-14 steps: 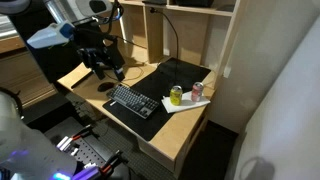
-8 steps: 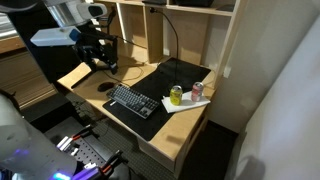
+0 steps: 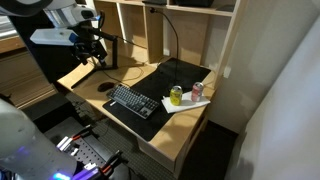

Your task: Turn on the desk lamp

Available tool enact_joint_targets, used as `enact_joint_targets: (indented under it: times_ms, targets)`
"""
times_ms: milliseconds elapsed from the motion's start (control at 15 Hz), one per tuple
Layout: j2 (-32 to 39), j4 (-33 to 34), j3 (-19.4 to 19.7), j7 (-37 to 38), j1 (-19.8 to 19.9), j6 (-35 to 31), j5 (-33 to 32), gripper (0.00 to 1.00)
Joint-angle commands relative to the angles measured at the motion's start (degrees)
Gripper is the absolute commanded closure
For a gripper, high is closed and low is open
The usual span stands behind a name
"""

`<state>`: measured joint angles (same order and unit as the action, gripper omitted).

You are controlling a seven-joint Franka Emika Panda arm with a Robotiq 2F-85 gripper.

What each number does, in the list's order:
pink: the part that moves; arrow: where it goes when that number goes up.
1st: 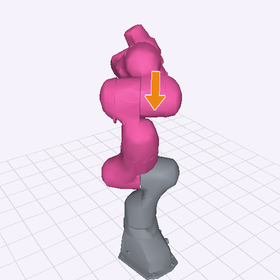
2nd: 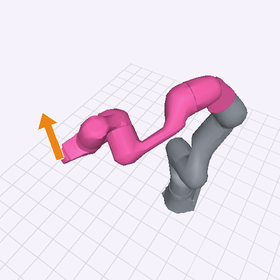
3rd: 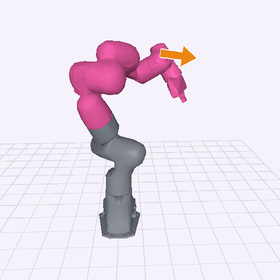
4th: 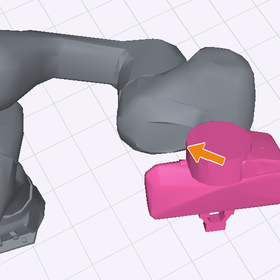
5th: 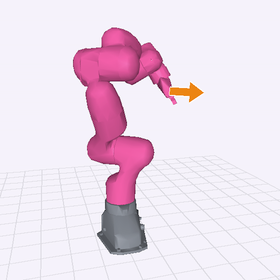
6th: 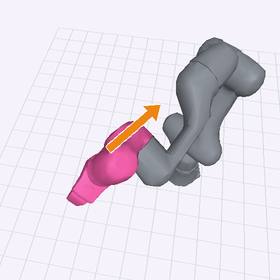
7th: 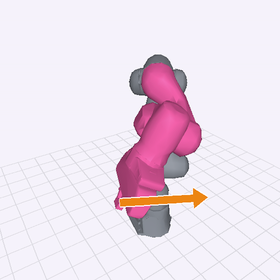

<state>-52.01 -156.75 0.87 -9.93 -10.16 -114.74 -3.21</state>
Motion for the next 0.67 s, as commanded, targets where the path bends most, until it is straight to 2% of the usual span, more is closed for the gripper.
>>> enact_joint_targets:
  times_ms: [0,133,400,467,533,600]
  targets:
    - [3.33,0.68,-1.96,1.76,1.18,-1.68,0.35,0.00]
    - [11.53,2.97,-0.41,5.18,-1.14,-7.65,7.72,0.00]
    - [23.28,8.64,-1.13,10.30,-1.72,-19.84,18.43,0.00]
    - [26.14,10.87,-1.00,11.55,-1.87,-21.10,20.87,0.00]
    - [26.59,11.70,-0.54,12.23,-2.37,-21.78,23.79,0.00]
    - [21.89,7.58,-1.59,10.01,-1.00,-20.53,20.66,0.00]
